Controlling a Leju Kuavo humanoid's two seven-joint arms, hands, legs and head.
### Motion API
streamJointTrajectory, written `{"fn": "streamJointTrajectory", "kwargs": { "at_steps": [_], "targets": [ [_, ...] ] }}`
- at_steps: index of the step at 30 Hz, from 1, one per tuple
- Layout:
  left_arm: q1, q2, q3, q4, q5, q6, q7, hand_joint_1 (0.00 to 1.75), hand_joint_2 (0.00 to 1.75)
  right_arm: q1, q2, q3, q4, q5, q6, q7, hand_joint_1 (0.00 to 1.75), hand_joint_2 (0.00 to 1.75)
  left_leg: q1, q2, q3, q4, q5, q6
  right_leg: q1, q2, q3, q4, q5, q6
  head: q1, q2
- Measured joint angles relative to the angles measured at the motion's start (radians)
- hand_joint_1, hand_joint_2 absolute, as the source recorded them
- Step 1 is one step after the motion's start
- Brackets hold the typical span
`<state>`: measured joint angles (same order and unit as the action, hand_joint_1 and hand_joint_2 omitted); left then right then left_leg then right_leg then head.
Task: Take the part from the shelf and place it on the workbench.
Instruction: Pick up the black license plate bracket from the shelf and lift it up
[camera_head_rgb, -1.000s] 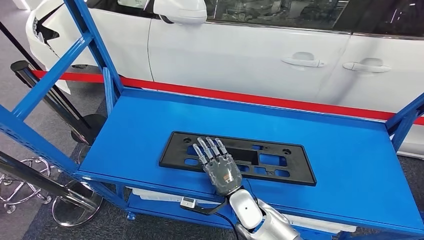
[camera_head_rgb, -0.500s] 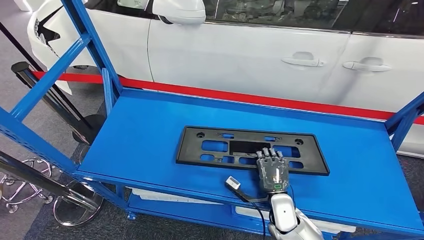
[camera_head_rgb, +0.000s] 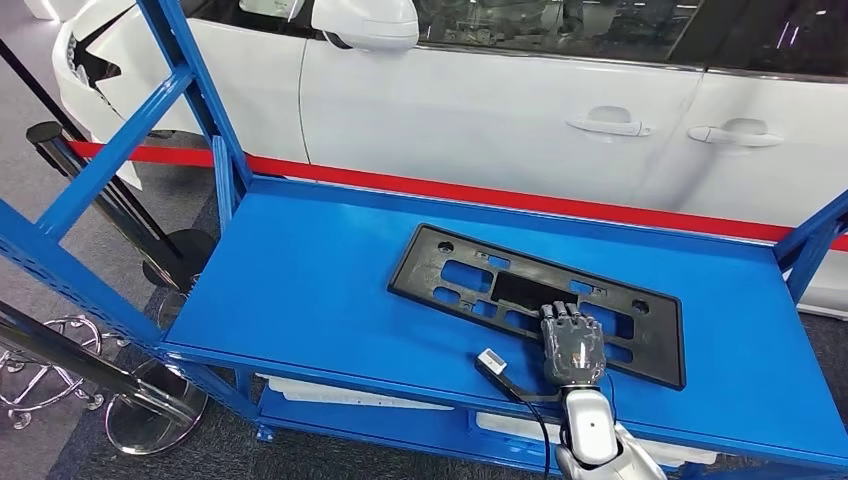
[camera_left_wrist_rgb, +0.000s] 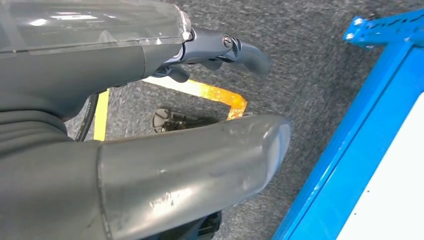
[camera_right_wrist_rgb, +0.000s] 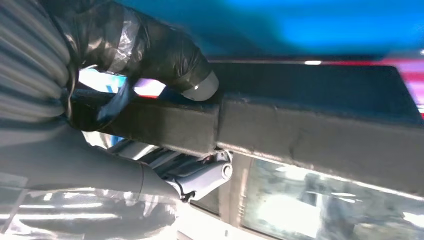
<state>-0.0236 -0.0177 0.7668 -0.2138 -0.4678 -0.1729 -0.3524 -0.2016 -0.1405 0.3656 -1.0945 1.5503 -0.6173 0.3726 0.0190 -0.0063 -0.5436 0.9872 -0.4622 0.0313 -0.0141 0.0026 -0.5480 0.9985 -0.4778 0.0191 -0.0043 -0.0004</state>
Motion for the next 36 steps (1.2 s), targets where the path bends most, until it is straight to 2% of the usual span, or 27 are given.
{"fn": "streamJointTrajectory", "kwargs": {
  "at_steps": [1, 2, 4, 5, 6, 7, 9, 10, 11, 13, 14, 16, 17, 19, 20, 21, 22, 24, 26, 29, 31, 32, 33, 35, 36],
  "targets": [
    [0.000, 0.000, 0.000, 0.000, -0.003, -0.001, -0.007, 0.00, 0.00, 0.003, 0.000, -0.006, -0.002, 0.000, -0.001, -0.007, 1.75, 1.75, 0.001, 0.001, 0.001, -0.005, 0.004, 0.007, -0.001, 0.000, -0.013, 0.027, -0.020, 0.004, 0.000, 0.000],
    [-0.001, 0.000, 0.000, 0.000, -0.006, -0.001, -0.013, 0.00, 0.00, 0.007, -0.001, -0.011, -0.004, 0.000, -0.002, -0.012, 1.75, 1.75, 0.002, 0.002, 0.000, -0.008, 0.006, 0.011, -0.002, 0.000, -0.036, 0.078, -0.051, 0.007, 0.000, 0.000],
    [0.000, 0.000, 0.000, 0.000, -0.006, -0.002, -0.018, 0.00, 0.00, 0.017, -0.001, -0.018, -0.009, 0.000, -0.002, -0.018, 1.75, 1.75, 0.000, 0.003, -0.002, -0.008, 0.006, 0.015, -0.002, 0.000, -0.102, 0.215, -0.115, 0.011, 0.000, 0.000],
    [0.000, 0.000, 0.001, 0.000, -0.006, -0.002, -0.018, 0.00, 0.00, 0.021, -0.001, -0.021, -0.011, 0.000, -0.002, -0.019, 1.75, 1.75, -0.001, 0.003, -0.002, -0.008, 0.006, 0.015, -0.002, 0.000, -0.127, 0.265, -0.129, 0.011, 0.000, 0.000],
    [0.001, 0.000, 0.001, 0.000, -0.006, -0.002, -0.019, 0.00, 0.00, 0.024, -0.001, -0.023, -0.014, 0.000, -0.003, -0.020, 1.75, 1.75, -0.002, 0.003, -0.002, -0.008, 0.006, 0.015, -0.002, 0.000, -0.136, 0.278, -0.121, 0.010, 0.000, 0.000],
    [0.000, 0.000, 0.002, 0.000, -0.006, -0.001, -0.019, 0.00, 0.00, 0.025, -0.001, -0.025, -0.016, 0.000, -0.003, -0.021, 1.75, 1.75, -0.002, 0.002, 0.000, -0.008, 0.005, 0.015, -0.001, 0.000, -0.125, 0.251, -0.094, 0.007, 0.000, 0.000],
    [0.000, -0.001, 0.002, 0.000, -0.006, -0.001, -0.019, 0.00, 0.00, 0.027, -0.001, -0.028, -0.023, 0.000, -0.004, -0.022, 1.75, 1.75, -0.003, 0.000, 0.005, -0.008, 0.002, 0.011, 0.001, 0.000, -0.062, 0.114, -0.021, -0.004, 0.000, 0.000],
    [0.000, -0.002, 0.002, 0.000, -0.006, -0.001, -0.020, 0.00, 0.00, 0.027, -0.001, -0.029, -0.026, 0.000, -0.004, -0.023, 1.75, 1.75, -0.004, -0.001, 0.005, -0.007, 0.000, 0.008, 0.003, -0.001, -0.034, 0.052, 0.003, -0.010, 0.000, 0.000],
    [0.000, -0.002, 0.002, 0.000, -0.006, -0.001, -0.020, 0.00, 0.00, 0.027, -0.001, -0.029, -0.029, 0.000, -0.004, -0.023, 1.75, 1.75, -0.005, -0.001, 0.005, -0.006, -0.001, 0.004, 0.006, -0.001, -0.016, 0.011, 0.015, -0.014, 0.000, 0.000],
    [0.000, -0.003, 0.002, 0.000, -0.006, -0.001, -0.020, 0.00, 0.00, 0.026, -0.001, -0.031, -0.034, 0.000, -0.005, -0.024, 1.75, 1.75, -0.007, -0.002, 0.003, -0.006, -0.002, -0.008, 0.011, -0.001, -0.010, -0.007, 0.015, -0.020, 0.000, 0.000],
    [0.000, -0.003, 0.002, 0.000, -0.006, -0.001, -0.020, 0.00, 0.00, 0.026, -0.001, -0.031, -0.037, 0.000, -0.006, -0.024, 1.75, 1.75, -0.006, -0.001, 0.003, -0.006, -0.004, -0.014, 0.009, -0.001, -0.009, -0.010, 0.017, -0.025, 0.000, 0.000],
    [-0.001, -0.003, 0.003, 0.000, -0.006, -0.001, -0.021, 0.00, 0.00, 0.027, -0.001, -0.032, -0.041, 0.000, -0.006, -0.025, 1.75, 1.75, -0.005, -0.001, -0.007, 0.024, -0.028, -0.023, 0.003, -0.003, -0.003, -0.020, 0.021, -0.036, 0.000, 0.000],
    [-0.001, -0.003, 0.003, 0.000, -0.006, -0.001, -0.022, 0.00, 0.00, 0.027, -0.001, -0.032, -0.041, 0.000, -0.006, -0.025, 1.75, 1.75, -0.005, 0.000, -0.027, 0.070, -0.057, -0.027, 0.001, -0.005, 0.000, -0.025, 0.023, -0.041, 0.000, 0.000],
    [0.000, -0.003, 0.003, 0.000, -0.006, -0.001, -0.022, 0.00, 0.00, 0.028, -0.001, -0.032, -0.042, 0.000, -0.006, -0.025, 1.75, 1.75, -0.004, 0.001, -0.089, 0.206, -0.124, -0.033, 0.003, -0.008, 0.000, -0.025, 0.023, -0.047, 0.000, 0.000],
    [0.001, -0.003, 0.003, 0.000, -0.006, 0.000, -0.022, 0.00, 0.00, 0.028, -0.001, -0.032, -0.042, 0.000, -0.006, -0.025, 1.75, 1.75, -0.003, 0.001, -0.116, 0.263, -0.143, -0.035, 0.004, -0.008, 0.000, -0.023, 0.022, -0.047, 0.000, 0.000],
    [0.002, -0.003, 0.003, 0.000, -0.006, 0.000, -0.022, 0.00, 0.00, 0.028, -0.001, -0.032, -0.042, 0.000, -0.006, -0.025, 1.75, 1.75, -0.003, 0.001, -0.127, 0.286, -0.141, -0.037, 0.005, -0.008, 0.000, -0.022, 0.021, -0.047, 0.000, 0.000],
    [0.003, -0.003, 0.003, 0.000, -0.006, 0.000, -0.022, 0.00, 0.00, 0.028, -0.001, -0.032, -0.042, 0.000, -0.006, -0.025, 1.75, 1.75, -0.002, 0.001, -0.120, 0.268, -0.120, -0.038, 0.005, -0.008, 0.000, -0.019, 0.019, -0.047, 0.000, 0.000],
    [0.002, -0.002, 0.003, 0.000, -0.005, 0.000, -0.023, 0.00, 0.00, 0.028, -0.001, -0.033, -0.042, 0.000, -0.006, -0.025, 1.75, 1.75, 0.001, 0.002, -0.057, 0.136, -0.050, -0.037, 0.004, -0.006, 0.001, -0.011, 0.014, -0.041, 0.000, 0.000],
    [0.000, -0.002, 0.003, 0.000, -0.006, 0.001, -0.024, 0.00, 0.00, 0.029, -0.001, -0.035, -0.044, 0.000, -0.008, -0.030, 1.75, 1.75, -0.002, 0.001, -0.005, 0.027, -0.013, -0.029, 0.006, -0.004, -0.002, -0.003, 0.010, -0.031, 0.000, 0.000],
    [0.001, -0.002, 0.006, 0.000, -0.011, 0.007, -0.019, 0.00, 0.00, 0.039, 0.000, -0.045, -0.059, -0.003, -0.015, -0.061, 1.75, 1.75, -0.008, -0.001, 0.001, 0.007, -0.010, -0.012, 0.008, -0.002, -0.006, -0.004, 0.013, -0.016, 0.000, 0.000],
    [0.000, -0.002, 0.011, 0.000, -0.016, 0.009, -0.019, 0.00, 0.00, 0.053, 0.001, -0.058, -0.088, -0.047, -0.024, -0.128, 1.75, 1.75, -0.004, 0.000, 0.001, -0.002, -0.002, 0.002, 0.005, -0.002, -0.012, 0.007, 0.002, -0.007, 0.000, 0.000],
    [0.000, -0.002, 0.015, 0.000, -0.017, 0.008, -0.020, 0.00, 0.00, 0.061, 0.002, -0.064, -0.112, -0.108, -0.030, -0.188, 1.75, 1.75, -0.002, 0.001, 0.001, -0.006, 0.001, 0.008, 0.003, -0.002, -0.024, 0.036, -0.019, -0.003, 0.000, 0.000],
    [-0.001, -0.002, 0.018, 0.000, -0.019, 0.005, -0.022, 0.00, 0.00, 0.069, 0.002, -0.069, -0.143, -0.198, -0.034, -0.258, 1.75, 1.75, 0.000, 0.002, 0.001, -0.008, 0.004, 0.013, 0.001, -0.002, -0.047, 0.086, -0.050, 0.001, 0.000, 0.000],
    [0.000, -0.002, 0.027, 0.000, -0.019, -0.006, -0.025, 0.00, 0.00, 0.084, 0.002, -0.071, -0.220, -0.421, -0.035, -0.407, 1.75, 1.75, -0.001, 0.002, -0.002, -0.008, 0.004, 0.015, 0.000, -0.002, -0.110, 0.221, -0.114, 0.007, 0.000, 0.000],
    [0.001, -0.002, 0.033, 0.000, -0.019, -0.014, -0.028, 0.00, 0.00, 0.091, 0.000, -0.073, -0.265, -0.539, -0.034, -0.482, 1.75, 1.75, -0.001, 0.003, -0.002, -0.007, 0.003, 0.015, -0.001, -0.002, -0.135, 0.270, -0.128, 0.009, 0.000, 0.000]
  ]
}}
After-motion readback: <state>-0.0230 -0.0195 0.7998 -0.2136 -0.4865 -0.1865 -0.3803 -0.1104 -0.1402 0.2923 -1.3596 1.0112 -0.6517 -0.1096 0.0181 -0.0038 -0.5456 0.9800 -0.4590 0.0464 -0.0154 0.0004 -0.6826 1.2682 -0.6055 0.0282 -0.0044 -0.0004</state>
